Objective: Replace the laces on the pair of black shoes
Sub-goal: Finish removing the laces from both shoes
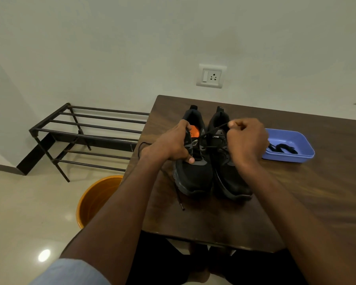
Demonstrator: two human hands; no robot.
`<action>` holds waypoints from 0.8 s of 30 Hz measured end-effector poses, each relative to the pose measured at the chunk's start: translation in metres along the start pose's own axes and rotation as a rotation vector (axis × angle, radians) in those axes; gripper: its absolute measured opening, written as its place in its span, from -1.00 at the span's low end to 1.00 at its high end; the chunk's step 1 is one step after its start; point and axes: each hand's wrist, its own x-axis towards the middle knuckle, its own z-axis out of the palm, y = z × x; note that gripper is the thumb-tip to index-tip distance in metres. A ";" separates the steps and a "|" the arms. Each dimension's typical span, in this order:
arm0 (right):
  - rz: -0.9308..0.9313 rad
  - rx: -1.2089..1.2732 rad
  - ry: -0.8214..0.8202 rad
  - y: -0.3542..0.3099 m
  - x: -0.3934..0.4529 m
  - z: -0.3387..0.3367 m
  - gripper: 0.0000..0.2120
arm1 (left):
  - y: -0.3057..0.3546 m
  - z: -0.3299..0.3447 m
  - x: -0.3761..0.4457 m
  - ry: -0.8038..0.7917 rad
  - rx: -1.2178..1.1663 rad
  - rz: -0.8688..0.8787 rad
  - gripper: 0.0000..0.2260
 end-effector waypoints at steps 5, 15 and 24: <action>0.332 0.582 -0.132 0.001 -0.005 0.001 -0.86 | 0.002 -0.001 -0.001 0.004 0.009 0.003 -0.10; 0.670 1.113 -0.333 -0.001 -0.003 0.023 -0.76 | 0.003 0.001 -0.002 0.018 0.009 0.007 -0.12; 0.543 0.757 -0.088 0.008 0.019 0.005 -0.82 | -0.001 -0.003 -0.002 0.046 0.042 0.056 -0.30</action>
